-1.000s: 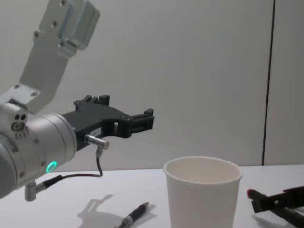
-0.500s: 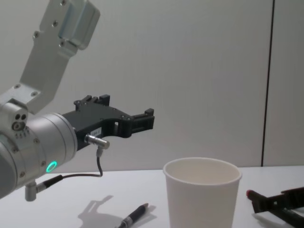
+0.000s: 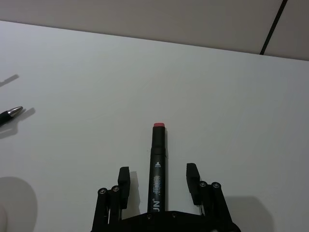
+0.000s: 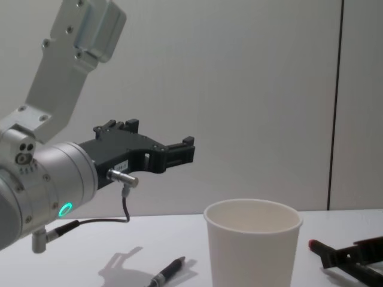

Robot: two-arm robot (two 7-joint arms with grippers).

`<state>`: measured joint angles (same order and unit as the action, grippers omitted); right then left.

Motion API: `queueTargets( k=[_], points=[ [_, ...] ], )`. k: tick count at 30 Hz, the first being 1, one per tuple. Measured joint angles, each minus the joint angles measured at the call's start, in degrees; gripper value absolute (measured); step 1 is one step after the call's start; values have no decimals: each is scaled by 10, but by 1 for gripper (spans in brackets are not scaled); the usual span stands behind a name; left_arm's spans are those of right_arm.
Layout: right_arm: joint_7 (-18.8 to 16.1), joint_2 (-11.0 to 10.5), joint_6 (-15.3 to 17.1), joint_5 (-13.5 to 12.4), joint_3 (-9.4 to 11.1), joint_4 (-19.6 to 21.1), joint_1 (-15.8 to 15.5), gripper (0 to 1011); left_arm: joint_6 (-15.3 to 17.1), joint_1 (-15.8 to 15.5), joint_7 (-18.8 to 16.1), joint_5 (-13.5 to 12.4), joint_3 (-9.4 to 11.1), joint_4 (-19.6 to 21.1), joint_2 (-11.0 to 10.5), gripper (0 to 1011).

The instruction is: Place the pen into the pen holder.

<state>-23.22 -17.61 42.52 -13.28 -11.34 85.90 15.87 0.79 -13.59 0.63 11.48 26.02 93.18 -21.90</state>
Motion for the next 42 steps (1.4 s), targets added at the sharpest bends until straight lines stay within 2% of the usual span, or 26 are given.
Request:
queueTargets(
  k=[42],
  points=[
    [0, 1, -1, 1, -2, -3, 0, 452, 0, 0, 0, 0, 0, 0, 0, 1001]
  ],
)
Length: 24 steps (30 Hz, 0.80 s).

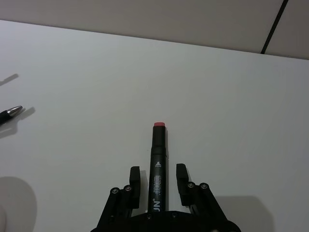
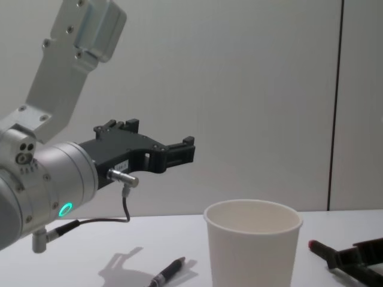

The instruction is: Place the pen into the pen holder.

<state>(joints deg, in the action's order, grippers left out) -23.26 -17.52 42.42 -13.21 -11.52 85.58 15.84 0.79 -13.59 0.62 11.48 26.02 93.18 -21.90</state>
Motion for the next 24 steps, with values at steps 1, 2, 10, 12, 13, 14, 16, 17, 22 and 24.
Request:
queueTargets(
  k=[1, 2, 10, 12, 13, 14, 16, 17, 22, 24],
  points=[
    [0, 0, 0, 0, 0, 0, 0, 447, 0, 0, 0, 0, 0, 0, 0, 1001],
    [0, 0, 0, 0, 0, 0, 0, 437, 0, 0, 0, 0, 0, 0, 0, 1001],
    [0, 0, 0, 0, 0, 0, 0, 388, 0, 0, 0, 0, 0, 0, 0, 1001],
    [0, 0, 0, 0, 0, 0, 0, 375, 0, 0, 0, 0, 0, 0, 0, 1001],
    [0, 0, 0, 0, 0, 0, 0, 368, 0, 0, 0, 0, 0, 0, 0, 1001],
    [0, 0, 0, 0, 0, 0, 0, 357, 0, 0, 0, 0, 0, 0, 0, 1001],
    [0, 0, 0, 0, 0, 0, 0, 351, 0, 0, 0, 0, 0, 0, 0, 1001],
    [0, 0, 0, 0, 0, 0, 0, 341, 0, 0, 0, 0, 0, 0, 0, 1001],
    [0, 0, 0, 0, 0, 0, 0, 308, 0, 0, 0, 0, 0, 0, 0, 1001],
    [0, 0, 0, 0, 0, 0, 0, 300, 0, 0, 0, 0, 0, 0, 0, 1001]
  ],
)
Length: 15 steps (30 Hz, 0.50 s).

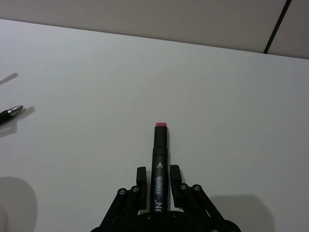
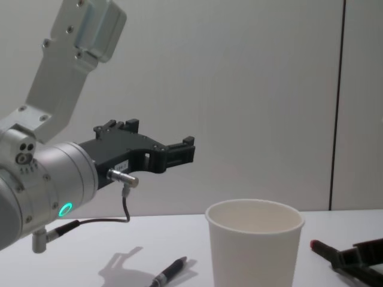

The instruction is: Place the pen into the pen holder.

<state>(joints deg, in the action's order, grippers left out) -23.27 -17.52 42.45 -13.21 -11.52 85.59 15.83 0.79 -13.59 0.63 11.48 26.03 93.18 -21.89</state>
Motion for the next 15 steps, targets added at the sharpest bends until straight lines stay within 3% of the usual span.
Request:
queueTargets(
  k=[15],
  points=[
    [0, 0, 0, 0, 0, 0, 0, 184, 0, 0, 0, 0, 0, 0, 0, 1001]
  ],
)
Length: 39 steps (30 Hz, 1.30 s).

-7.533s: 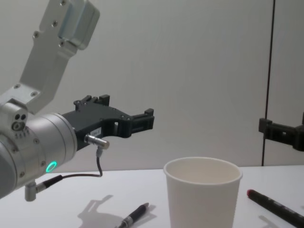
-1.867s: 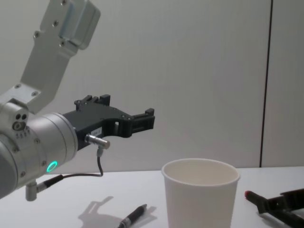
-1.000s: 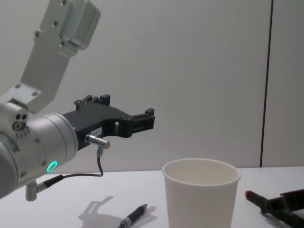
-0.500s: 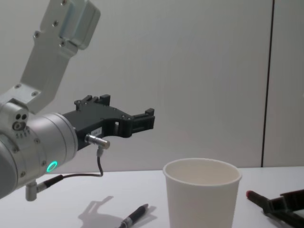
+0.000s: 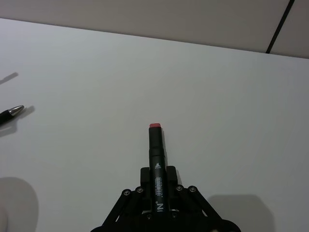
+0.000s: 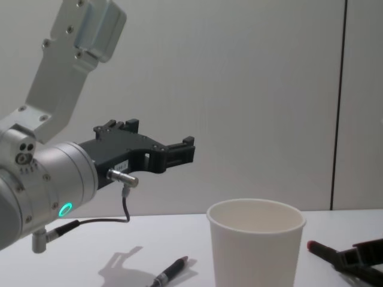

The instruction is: Place the pen into the pen holder.

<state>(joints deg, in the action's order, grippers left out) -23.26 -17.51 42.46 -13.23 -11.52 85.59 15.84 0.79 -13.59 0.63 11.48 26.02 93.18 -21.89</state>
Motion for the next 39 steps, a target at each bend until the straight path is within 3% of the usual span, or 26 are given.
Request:
queueTargets(
  k=[15, 24, 39],
  points=[
    [0, 0, -10, -1, 0, 1, -1, 184, 0, 0, 0, 0, 0, 0, 0, 1001],
    [-1, 0, -53, -6, -2, 13, -6, 184, 0, 0, 0, 0, 0, 0, 0, 1001],
    [10, -2, -161, -21, 1, 58, -20, 184, 0, 0, 0, 0, 0, 0, 0, 1001]
  ],
)
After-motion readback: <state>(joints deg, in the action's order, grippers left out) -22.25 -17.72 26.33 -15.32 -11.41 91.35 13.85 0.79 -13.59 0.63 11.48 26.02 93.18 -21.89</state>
